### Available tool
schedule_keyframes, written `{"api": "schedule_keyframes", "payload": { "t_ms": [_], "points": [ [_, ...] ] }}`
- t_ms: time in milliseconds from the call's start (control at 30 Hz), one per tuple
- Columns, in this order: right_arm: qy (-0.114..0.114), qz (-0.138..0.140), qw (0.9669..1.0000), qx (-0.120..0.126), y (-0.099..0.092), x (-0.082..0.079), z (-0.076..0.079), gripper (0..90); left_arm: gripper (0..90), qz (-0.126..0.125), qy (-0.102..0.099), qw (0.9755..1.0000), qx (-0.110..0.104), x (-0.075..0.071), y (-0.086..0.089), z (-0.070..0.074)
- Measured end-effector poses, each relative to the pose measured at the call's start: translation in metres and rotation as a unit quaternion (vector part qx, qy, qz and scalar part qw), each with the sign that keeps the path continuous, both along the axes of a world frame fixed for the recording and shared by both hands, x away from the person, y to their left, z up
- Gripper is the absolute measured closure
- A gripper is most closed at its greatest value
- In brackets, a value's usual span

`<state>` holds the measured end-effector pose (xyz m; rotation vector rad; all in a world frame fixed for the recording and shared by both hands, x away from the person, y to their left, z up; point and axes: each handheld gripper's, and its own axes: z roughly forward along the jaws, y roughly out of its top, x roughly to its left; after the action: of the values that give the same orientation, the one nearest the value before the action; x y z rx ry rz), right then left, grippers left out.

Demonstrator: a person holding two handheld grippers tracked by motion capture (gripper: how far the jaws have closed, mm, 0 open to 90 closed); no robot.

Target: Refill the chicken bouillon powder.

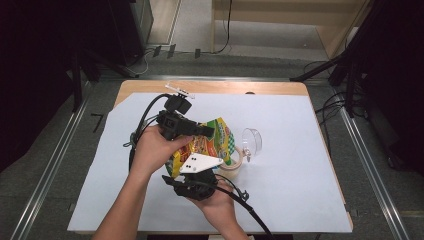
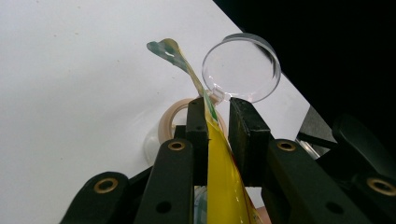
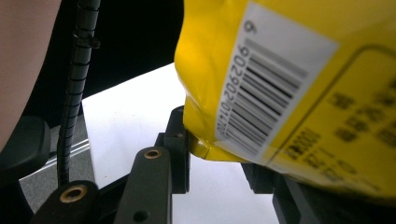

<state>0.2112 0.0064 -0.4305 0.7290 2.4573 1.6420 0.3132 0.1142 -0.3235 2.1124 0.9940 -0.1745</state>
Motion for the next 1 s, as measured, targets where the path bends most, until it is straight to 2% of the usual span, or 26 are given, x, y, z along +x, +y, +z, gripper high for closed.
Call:
{"api": "schedule_keyframes", "payload": {
  "t_ms": [133, 267, 1000],
  "points": [
    [0.003, -0.001, 1.0, 0.001, 0.0, -0.0003, -0.0001, 68.3, 78.4, 0.0, 0.0, 1.0, 0.001, -0.0002, -0.0005, 0.0001],
    [-0.003, -0.002, 1.0, 0.0, -0.0005, -0.0008, 0.001, 68.3, 78.4, 0.001, 0.002, 1.0, -0.006, 0.0, 0.0002, 0.0004],
    [-0.001, -0.006, 1.0, 0.002, -0.0009, -0.0016, 0.0015, 68.3, 78.3, -0.002, 0.003, 1.0, -0.001, 0.0017, -0.0024, -0.0002]
  ]
}}
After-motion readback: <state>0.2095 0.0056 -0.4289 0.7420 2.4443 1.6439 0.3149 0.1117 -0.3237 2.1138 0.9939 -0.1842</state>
